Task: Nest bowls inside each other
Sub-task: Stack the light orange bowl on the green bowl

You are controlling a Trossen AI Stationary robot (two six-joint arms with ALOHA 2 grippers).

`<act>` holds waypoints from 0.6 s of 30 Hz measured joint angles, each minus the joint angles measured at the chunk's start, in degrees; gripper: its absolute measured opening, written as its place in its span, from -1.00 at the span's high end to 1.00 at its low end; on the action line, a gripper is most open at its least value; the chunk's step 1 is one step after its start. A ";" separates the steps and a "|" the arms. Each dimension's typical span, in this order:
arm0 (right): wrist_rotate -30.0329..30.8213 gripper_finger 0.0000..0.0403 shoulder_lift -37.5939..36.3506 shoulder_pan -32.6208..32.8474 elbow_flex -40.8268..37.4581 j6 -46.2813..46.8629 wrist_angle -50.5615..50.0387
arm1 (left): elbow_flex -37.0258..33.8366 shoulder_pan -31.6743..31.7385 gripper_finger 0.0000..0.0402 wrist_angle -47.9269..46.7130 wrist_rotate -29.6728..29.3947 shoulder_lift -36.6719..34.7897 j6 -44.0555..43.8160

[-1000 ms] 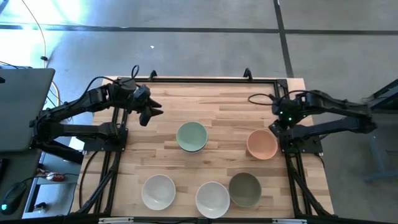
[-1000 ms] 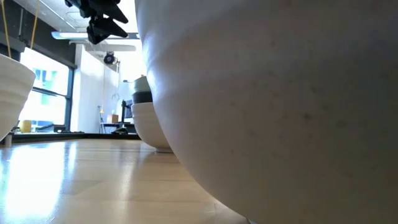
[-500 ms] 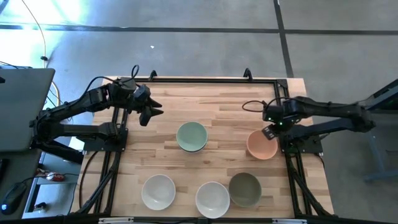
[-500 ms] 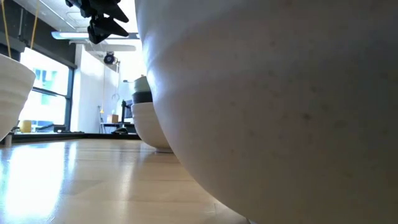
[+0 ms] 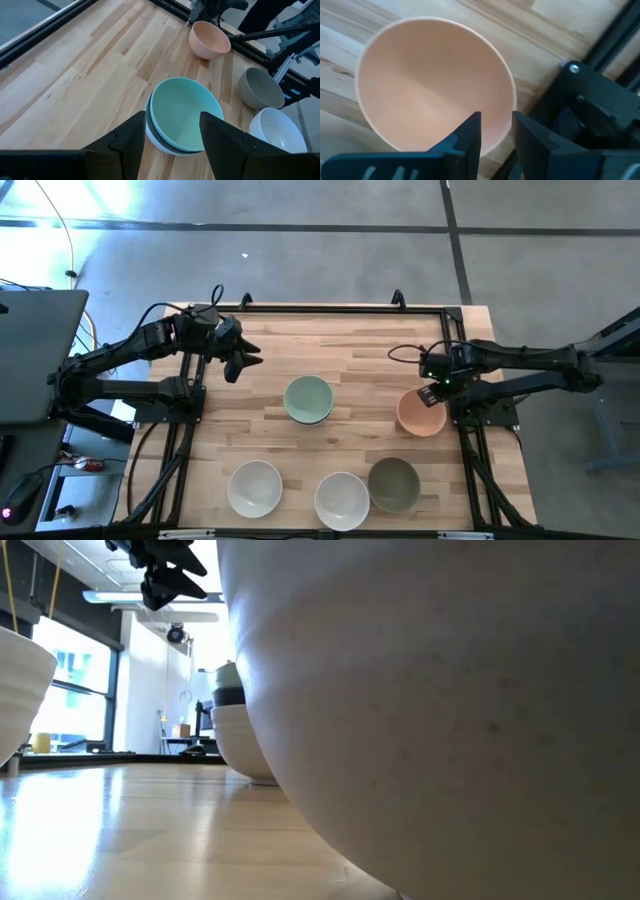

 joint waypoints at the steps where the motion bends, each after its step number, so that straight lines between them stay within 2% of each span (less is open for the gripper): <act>1: 0.00 0.47 0.02 0.00 -0.32 0.03 0.56 | 0.00 0.00 0.12 0.00 0.00 0.00 0.00; 7: 0.04 0.37 1.25 0.00 -3.10 0.19 1.97 | 0.00 0.00 0.12 0.00 0.01 0.00 0.01; 18: 1.40 0.36 7.44 -0.04 -2.92 -1.30 6.07 | 0.00 -0.76 0.12 0.00 0.02 0.00 0.00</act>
